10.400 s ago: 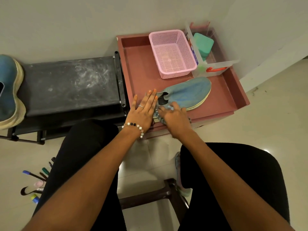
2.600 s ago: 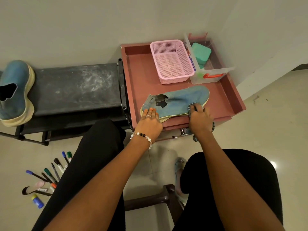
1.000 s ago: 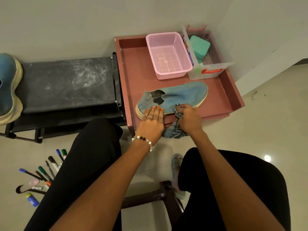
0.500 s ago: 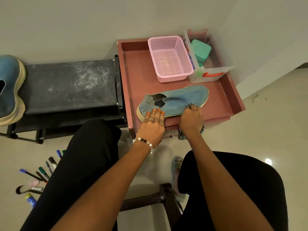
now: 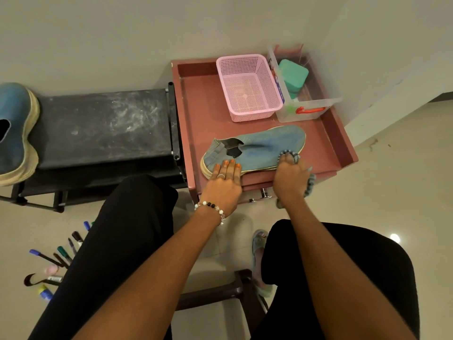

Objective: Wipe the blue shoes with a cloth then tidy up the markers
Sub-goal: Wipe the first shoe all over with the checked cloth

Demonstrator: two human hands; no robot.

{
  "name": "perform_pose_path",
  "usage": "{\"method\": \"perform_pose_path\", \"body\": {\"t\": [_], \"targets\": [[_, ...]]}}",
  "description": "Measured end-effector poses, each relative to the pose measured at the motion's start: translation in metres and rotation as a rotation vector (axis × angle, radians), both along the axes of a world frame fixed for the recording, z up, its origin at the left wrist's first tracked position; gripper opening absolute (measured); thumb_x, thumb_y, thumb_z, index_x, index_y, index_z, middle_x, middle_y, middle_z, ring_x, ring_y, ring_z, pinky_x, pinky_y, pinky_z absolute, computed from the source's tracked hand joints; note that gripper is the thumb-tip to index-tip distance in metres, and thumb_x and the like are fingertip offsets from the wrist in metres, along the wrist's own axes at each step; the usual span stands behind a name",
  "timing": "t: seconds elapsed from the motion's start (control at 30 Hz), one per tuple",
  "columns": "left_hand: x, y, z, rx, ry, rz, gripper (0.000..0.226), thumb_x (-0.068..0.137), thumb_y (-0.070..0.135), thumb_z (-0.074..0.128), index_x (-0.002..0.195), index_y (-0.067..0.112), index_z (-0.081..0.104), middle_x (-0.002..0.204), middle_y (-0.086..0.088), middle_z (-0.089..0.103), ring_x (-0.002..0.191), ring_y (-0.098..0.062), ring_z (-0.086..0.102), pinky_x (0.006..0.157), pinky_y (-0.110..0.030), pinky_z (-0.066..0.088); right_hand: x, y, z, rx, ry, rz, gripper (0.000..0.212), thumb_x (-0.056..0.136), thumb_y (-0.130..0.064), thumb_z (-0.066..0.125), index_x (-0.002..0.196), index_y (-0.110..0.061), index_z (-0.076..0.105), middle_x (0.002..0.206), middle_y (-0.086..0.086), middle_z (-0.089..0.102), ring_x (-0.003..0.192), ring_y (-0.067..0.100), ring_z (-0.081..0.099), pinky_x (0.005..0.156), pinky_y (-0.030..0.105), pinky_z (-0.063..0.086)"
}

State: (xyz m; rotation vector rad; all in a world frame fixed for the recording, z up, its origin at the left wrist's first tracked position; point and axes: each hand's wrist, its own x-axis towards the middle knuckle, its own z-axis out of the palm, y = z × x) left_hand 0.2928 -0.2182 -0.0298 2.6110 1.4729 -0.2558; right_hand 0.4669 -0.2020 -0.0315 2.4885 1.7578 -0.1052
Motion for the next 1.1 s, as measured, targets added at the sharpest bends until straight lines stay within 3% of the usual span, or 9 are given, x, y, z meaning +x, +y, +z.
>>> {"method": "perform_pose_path", "body": {"t": [0.13,0.27,0.4,0.5,0.57,0.67,0.8,0.9,1.1], "targets": [[-0.001,0.001,-0.001,0.000,0.013,-0.010,0.067,0.095,0.012,0.038,0.148,-0.005,0.002,0.156,-0.026,0.007,0.145,-0.037,0.009,0.119,-0.047,0.009,-0.032,0.000,-0.010,0.048,0.219,-0.034,0.036,0.092,-0.012,0.041,0.127,-0.010,0.052,0.129,0.006,0.055,0.120,0.026,0.045,0.097,0.033,0.035],[-0.003,0.003,0.002,-0.008,0.024,-0.017,0.071,0.097,0.024,0.043,0.149,-0.004,0.004,0.157,-0.023,0.009,0.146,-0.034,0.009,0.120,-0.045,0.008,-0.061,-0.002,0.000,0.037,0.322,0.115,0.034,0.086,-0.010,0.050,0.117,-0.013,0.061,0.116,0.006,0.064,0.108,0.027,0.053,0.097,0.031,0.031],[-0.001,0.000,0.009,-0.024,0.036,-0.035,0.067,0.096,0.013,0.041,0.149,-0.006,0.003,0.157,-0.024,0.005,0.146,-0.033,0.007,0.120,-0.044,0.006,-0.036,-0.005,-0.001,-0.023,0.498,0.239,0.046,0.084,-0.006,0.051,0.126,-0.023,0.061,0.118,0.010,0.066,0.110,0.032,0.055,0.102,0.033,0.038],[-0.001,0.001,0.010,-0.035,0.051,-0.043,0.069,0.094,0.006,0.041,0.149,-0.006,0.001,0.156,-0.025,0.005,0.146,-0.035,0.006,0.120,-0.045,0.007,0.000,0.000,-0.003,-0.107,0.421,0.227,0.046,0.084,-0.019,0.057,0.126,-0.038,0.058,0.117,0.007,0.063,0.107,0.029,0.055,0.096,0.036,0.046],[-0.002,0.004,0.011,-0.040,0.042,-0.038,0.069,0.093,0.004,0.042,0.149,-0.005,0.002,0.156,-0.024,0.008,0.146,-0.034,0.008,0.120,-0.043,0.007,0.020,0.006,0.004,-0.117,0.324,0.143,0.035,0.089,-0.030,0.057,0.124,-0.033,0.060,0.113,0.008,0.053,0.100,0.032,0.054,0.091,0.036,0.045],[-0.002,0.007,0.010,-0.048,0.025,-0.040,0.071,0.091,0.002,0.045,0.149,-0.004,0.003,0.156,-0.023,0.010,0.146,-0.033,0.010,0.119,-0.042,0.008,0.041,0.005,0.020,-0.112,0.120,0.103,0.041,0.089,-0.022,0.059,0.129,-0.031,0.055,0.115,0.015,0.053,0.108,0.034,0.049,0.091,0.038,0.042],[-0.001,0.007,0.008,-0.063,0.019,-0.025,0.077,0.088,0.004,0.051,0.149,-0.004,0.004,0.156,-0.022,0.010,0.146,-0.033,0.010,0.119,-0.043,0.007,0.016,0.008,0.016,-0.018,0.007,0.039,0.029,0.095,-0.012,0.040,0.118,-0.017,0.058,0.114,0.012,0.059,0.110,0.033,0.046,0.088,0.038,0.038],[0.001,0.006,0.008,-0.062,0.007,-0.007,0.079,0.087,0.005,0.054,0.148,-0.004,0.006,0.156,-0.022,0.012,0.146,-0.033,0.011,0.118,-0.042,0.007,-0.018,0.009,0.004,-0.047,0.004,0.068,0.029,0.090,-0.008,0.038,0.110,-0.010,0.060,0.114,0.010,0.061,0.109,0.030,0.052,0.094,0.035,0.035],[0.001,0.007,0.010,-0.095,0.003,0.008,0.083,0.088,0.015,0.058,0.149,-0.004,0.005,0.157,-0.021,0.010,0.146,-0.032,0.009,0.119,-0.042,0.005,-0.059,0.018,0.010,-0.127,0.274,0.135,0.025,0.088,-0.015,0.047,0.105,-0.012,0.065,0.104,0.011,0.064,0.107,0.032,0.051,0.084,0.032,0.044]]}}
